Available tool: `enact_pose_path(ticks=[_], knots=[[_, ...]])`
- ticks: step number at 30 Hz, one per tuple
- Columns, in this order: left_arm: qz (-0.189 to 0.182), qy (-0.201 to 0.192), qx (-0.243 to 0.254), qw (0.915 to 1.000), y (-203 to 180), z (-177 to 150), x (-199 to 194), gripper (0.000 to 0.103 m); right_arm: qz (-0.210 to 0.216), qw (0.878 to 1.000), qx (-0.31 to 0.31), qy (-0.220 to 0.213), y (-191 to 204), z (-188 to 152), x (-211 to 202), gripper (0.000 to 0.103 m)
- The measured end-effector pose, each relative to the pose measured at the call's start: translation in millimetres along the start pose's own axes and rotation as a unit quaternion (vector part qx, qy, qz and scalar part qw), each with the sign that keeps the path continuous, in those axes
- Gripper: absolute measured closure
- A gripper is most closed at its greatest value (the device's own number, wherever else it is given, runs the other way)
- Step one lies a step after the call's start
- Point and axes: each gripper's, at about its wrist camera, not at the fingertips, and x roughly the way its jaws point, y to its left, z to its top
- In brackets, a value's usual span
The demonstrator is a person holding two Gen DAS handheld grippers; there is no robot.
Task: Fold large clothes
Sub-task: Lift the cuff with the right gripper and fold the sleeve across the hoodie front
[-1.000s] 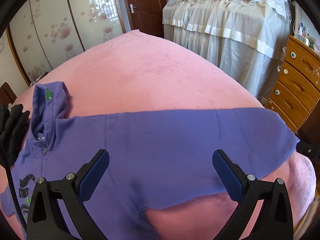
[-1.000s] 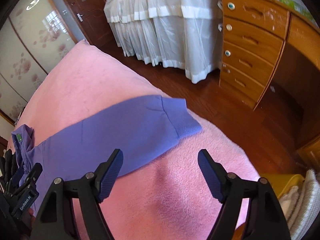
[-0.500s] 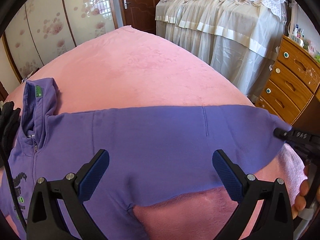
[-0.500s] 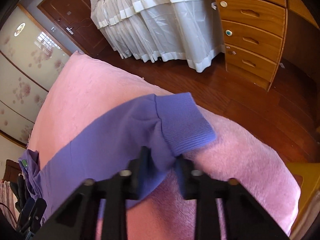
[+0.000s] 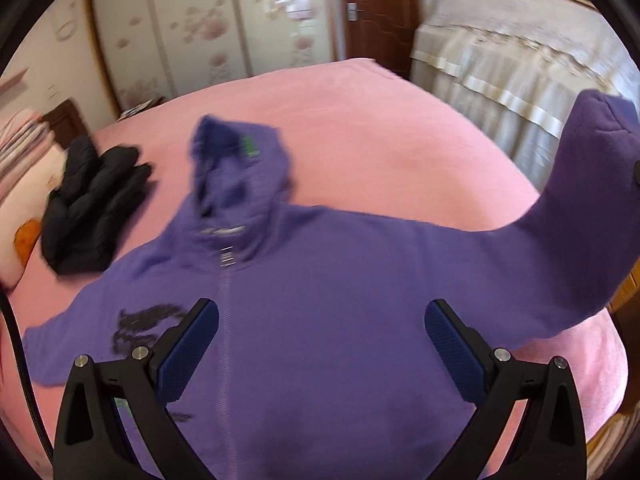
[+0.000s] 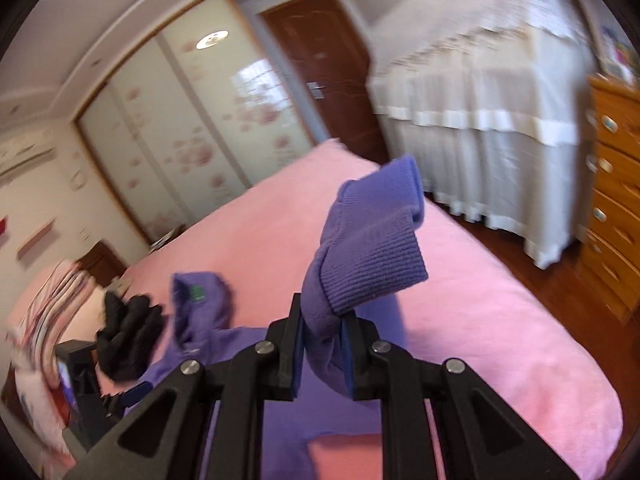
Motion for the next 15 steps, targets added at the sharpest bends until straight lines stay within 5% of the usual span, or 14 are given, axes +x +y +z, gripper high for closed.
enact_pose_path(ticks=[8, 15], knots=[[0.018, 0.025, -0.117, 0.9927, 133, -38, 16, 0.001, 0.081, 0.989, -0.097, 0.076, 142, -50, 82, 0.087], [0.031, 0.061, -0.157, 0.9852, 189, -71, 46, 0.001, 0.057, 0.965, -0.169, 0.192, 207, -138, 173, 0.085]])
